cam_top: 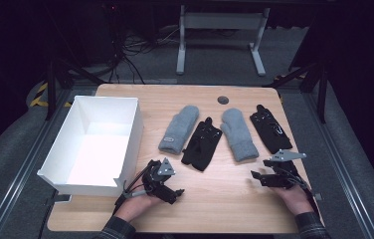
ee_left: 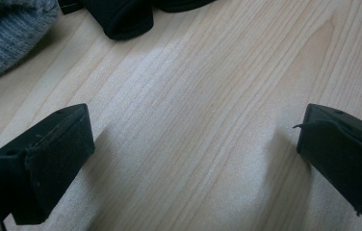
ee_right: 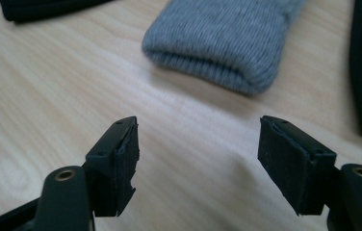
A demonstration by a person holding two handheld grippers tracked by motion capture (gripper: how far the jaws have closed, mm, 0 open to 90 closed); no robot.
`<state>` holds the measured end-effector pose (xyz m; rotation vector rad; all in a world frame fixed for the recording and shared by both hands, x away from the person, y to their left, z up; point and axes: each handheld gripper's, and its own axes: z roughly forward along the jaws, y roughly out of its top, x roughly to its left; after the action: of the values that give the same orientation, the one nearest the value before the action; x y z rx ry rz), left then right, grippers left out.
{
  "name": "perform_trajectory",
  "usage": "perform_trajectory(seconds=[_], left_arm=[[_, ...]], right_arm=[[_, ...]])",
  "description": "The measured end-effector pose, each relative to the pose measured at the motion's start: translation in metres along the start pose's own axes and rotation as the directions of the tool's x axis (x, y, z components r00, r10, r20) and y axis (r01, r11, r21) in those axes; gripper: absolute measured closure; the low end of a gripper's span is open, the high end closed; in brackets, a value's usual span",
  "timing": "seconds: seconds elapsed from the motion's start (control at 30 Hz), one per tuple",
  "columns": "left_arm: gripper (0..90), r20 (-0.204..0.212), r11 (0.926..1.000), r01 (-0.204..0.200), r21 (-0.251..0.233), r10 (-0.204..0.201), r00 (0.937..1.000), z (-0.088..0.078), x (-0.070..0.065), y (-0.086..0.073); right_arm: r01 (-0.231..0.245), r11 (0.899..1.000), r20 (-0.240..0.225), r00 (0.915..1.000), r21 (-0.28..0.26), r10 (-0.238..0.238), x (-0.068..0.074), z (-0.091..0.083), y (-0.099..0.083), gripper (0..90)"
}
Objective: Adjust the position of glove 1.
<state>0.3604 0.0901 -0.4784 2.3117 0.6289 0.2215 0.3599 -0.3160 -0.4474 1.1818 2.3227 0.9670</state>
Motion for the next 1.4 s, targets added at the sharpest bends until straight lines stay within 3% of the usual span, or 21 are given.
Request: perform_trajectory(seconds=[0.33,0.5,0.83,1.13,1.4], left_arm=[[0.0,0.002,1.0000,0.001,0.000,-0.001,1.0000,0.000,0.000,0.000],[0.0,0.002,1.0000,0.002,0.001,-0.002,1.0000,0.000,0.000,0.000],[0.0,0.002,1.0000,0.000,0.002,0.000,1.0000,0.000,0.000,0.000],[0.0,0.002,1.0000,0.000,0.001,0.000,1.0000,0.000,0.000,0.000],[0.1,0.002,1.0000,0.001,0.002,-0.001,1.0000,0.000,0.000,0.000]], right_arm=[[-0.005,0.995,-0.009,1.0000,-0.100,0.004,-0.009,-0.001,0.033,42.4],[0.000,0.993,-0.007,1.0000,-0.118,-0.001,-0.013,0.006,0.045,45.9],[0.012,0.995,-0.010,0.9999,-0.098,-0.013,-0.019,0.032,0.066,50.2],[-0.015,0.995,-0.016,0.9998,-0.100,0.014,-0.029,0.057,0.085,52.1],[-0.038,0.997,0.007,0.9992,-0.064,0.038,-0.037,0.079,0.086,58.7]])
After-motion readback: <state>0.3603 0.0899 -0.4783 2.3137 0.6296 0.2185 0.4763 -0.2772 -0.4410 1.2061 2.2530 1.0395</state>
